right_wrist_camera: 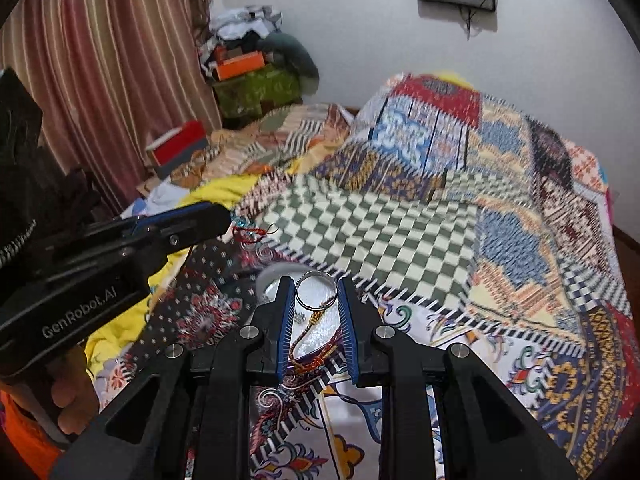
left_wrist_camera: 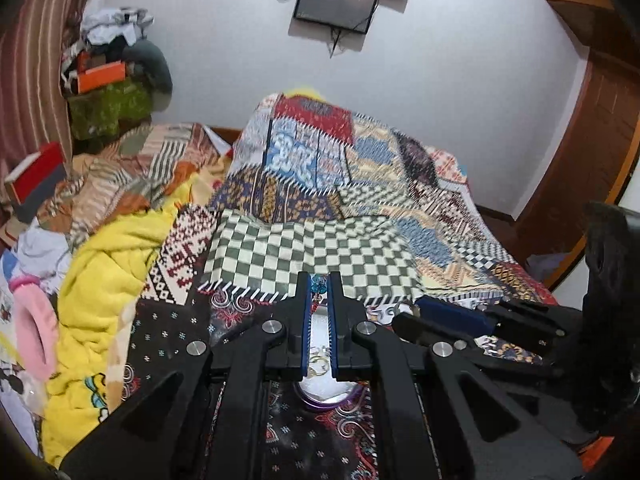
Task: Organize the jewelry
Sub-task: 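Carry both pieces to the heart tin and release them onto the foam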
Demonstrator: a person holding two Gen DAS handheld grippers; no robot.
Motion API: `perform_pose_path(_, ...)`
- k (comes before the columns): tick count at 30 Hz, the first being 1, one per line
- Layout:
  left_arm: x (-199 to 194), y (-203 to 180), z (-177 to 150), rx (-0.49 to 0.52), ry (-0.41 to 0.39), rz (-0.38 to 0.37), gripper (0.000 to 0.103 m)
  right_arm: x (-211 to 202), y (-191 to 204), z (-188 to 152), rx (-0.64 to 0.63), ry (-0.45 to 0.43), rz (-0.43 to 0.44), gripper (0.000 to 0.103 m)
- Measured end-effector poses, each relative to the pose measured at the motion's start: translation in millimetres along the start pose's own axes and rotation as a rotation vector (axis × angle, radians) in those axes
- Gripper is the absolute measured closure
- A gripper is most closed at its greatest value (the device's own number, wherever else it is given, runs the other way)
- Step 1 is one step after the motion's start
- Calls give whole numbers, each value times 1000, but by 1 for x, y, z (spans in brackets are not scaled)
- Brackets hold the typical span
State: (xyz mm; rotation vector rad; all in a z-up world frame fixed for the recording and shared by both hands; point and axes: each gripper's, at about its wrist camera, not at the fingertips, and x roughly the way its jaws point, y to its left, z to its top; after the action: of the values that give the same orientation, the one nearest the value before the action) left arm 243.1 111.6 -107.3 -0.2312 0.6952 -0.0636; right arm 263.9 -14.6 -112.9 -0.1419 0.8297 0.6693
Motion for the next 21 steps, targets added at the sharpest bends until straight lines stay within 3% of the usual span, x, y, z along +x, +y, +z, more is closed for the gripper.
perform_pose_path(11,53,11,-16,-32,130,-27,98,36,-2,-10,-13,100,29,83)
perform_pose_path(21,50,11,-16,-20,142,-17,96,46,1,-14,-32,141,22,83)
